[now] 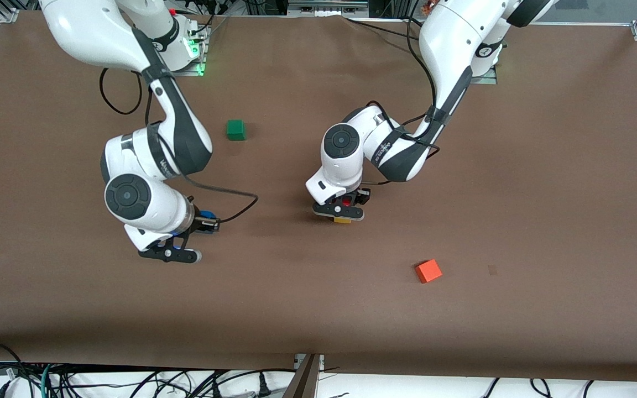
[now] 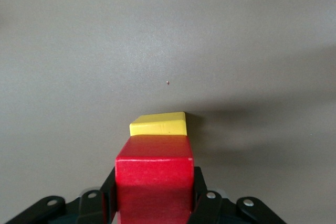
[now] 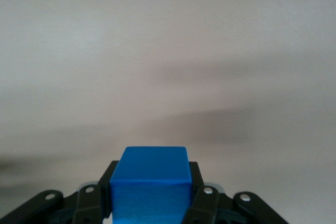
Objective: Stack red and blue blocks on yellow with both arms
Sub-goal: 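Release the red cube on yellow while the right gripper lifts blue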
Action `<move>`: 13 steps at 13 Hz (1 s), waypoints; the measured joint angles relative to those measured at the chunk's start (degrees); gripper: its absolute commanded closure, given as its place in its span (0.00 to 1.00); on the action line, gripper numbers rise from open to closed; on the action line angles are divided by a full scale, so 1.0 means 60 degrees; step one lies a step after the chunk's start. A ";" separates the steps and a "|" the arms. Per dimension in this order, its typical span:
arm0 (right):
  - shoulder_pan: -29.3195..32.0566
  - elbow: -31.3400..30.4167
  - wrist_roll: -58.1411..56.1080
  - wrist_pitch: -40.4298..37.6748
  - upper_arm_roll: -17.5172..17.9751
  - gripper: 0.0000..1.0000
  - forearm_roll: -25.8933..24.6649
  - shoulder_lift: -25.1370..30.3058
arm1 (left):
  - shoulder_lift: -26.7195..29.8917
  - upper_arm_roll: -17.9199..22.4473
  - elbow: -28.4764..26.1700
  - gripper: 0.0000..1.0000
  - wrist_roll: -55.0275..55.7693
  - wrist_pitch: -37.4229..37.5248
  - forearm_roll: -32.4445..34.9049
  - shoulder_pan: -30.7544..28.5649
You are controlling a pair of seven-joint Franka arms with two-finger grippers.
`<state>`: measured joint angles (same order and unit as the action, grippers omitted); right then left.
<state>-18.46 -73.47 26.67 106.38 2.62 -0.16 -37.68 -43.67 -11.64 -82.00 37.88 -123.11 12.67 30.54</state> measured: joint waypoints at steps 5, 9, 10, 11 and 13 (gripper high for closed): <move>-0.0128 0.0597 0.0000 0.0026 0.0418 0.56 0.0291 -0.0129 | -0.0185 0.0001 0.0302 0.83 0.0080 0.0000 0.0000 0.0000; -0.0320 0.0780 0.0000 0.0229 0.0447 0.55 0.0295 -0.0216 | -0.0207 0.0059 0.0351 0.00 0.0101 0.0000 0.0000 -0.0035; -0.0358 0.0803 0.0002 0.0251 0.0458 0.55 0.0296 -0.0241 | -0.0214 0.0091 0.0418 0.00 0.0110 0.0000 0.0000 -0.0106; -0.0402 0.0833 0.0041 0.0289 0.0471 0.55 0.0300 -0.0273 | -0.0212 0.0111 0.0565 0.00 0.0117 0.0000 0.0000 -0.0232; -0.0545 0.0855 0.0288 0.0422 0.0493 0.55 0.0310 -0.0303 | -0.0160 0.0109 0.1006 0.00 0.0135 0.0268 -0.0017 -0.0593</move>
<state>-21.73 -68.35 28.39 108.91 5.58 1.70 -39.50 -44.63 -10.99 -75.96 38.69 -121.50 12.57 26.98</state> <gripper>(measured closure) 0.445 0.004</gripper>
